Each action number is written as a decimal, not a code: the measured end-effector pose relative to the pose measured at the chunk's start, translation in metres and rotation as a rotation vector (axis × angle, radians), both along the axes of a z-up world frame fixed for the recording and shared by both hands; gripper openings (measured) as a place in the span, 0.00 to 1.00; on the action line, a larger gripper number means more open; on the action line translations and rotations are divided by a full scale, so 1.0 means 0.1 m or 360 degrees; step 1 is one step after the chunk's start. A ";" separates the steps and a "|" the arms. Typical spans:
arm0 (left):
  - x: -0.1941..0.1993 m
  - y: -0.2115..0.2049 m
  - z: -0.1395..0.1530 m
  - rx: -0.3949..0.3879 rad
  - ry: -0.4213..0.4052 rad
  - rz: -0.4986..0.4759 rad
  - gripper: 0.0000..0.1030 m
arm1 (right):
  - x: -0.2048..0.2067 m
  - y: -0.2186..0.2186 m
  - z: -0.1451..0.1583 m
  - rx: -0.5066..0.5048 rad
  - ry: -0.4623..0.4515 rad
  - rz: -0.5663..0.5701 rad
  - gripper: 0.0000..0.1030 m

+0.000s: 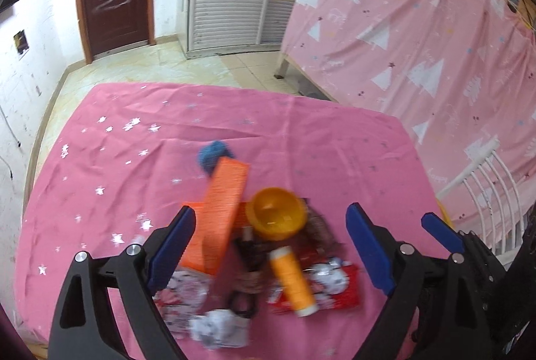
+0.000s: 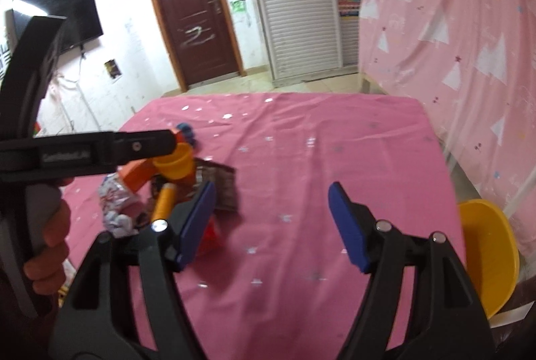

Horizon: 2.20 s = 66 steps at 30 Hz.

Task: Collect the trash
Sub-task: 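Grasp the Hello Kitty bag with the left tool while the right tool grasps the red wrapper, then carry the Hello Kitty bag and red wrapper toward the yellow bin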

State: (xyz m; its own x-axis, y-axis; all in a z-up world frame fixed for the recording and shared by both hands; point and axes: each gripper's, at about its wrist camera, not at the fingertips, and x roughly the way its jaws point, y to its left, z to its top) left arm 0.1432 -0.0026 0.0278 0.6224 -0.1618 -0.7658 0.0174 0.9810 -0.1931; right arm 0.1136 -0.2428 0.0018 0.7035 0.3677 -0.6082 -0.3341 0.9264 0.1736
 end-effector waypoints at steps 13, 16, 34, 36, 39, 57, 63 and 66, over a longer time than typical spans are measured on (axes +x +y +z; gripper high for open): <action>-0.10 0.65 -0.14 0.0087 0.0028 0.0102 0.83 | 0.01 0.36 -0.20 -0.0041 0.0162 0.0101 0.65; -0.13 0.73 -0.23 0.0117 0.0050 0.0092 0.83 | 0.03 0.43 -0.27 -0.0051 0.0200 0.0121 0.65; -0.27 0.69 -0.52 0.0093 0.0120 -0.0089 0.43 | -0.03 0.72 -0.33 -0.0200 0.0196 0.0127 0.32; -0.29 0.68 -0.51 0.0066 0.0125 -0.0104 0.34 | -0.03 0.71 -0.31 -0.0193 0.0191 0.0126 0.32; -0.32 0.67 -0.48 0.0061 0.0122 -0.0100 0.27 | -0.06 0.67 -0.26 -0.0187 0.0167 0.0112 0.31; -0.51 0.52 0.25 0.0109 -0.0103 -0.0111 0.24 | -0.07 0.17 -0.01 -0.0052 0.0032 -0.0047 0.31; -0.41 0.16 0.36 0.0139 -0.0121 -0.0193 0.24 | -0.05 -0.06 0.03 -0.0017 0.0003 -0.0096 0.32; -0.36 -0.01 0.36 0.0152 -0.0118 -0.0226 0.24 | -0.04 -0.19 0.04 -0.0006 -0.0012 -0.0131 0.32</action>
State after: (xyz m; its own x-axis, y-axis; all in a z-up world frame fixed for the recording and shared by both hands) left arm 0.1070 -0.0031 0.0641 0.6539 -0.1808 -0.7347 0.1678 0.9815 -0.0921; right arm 0.1098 -0.2617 0.0059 0.7359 0.3064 -0.6038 -0.2582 0.9514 0.1680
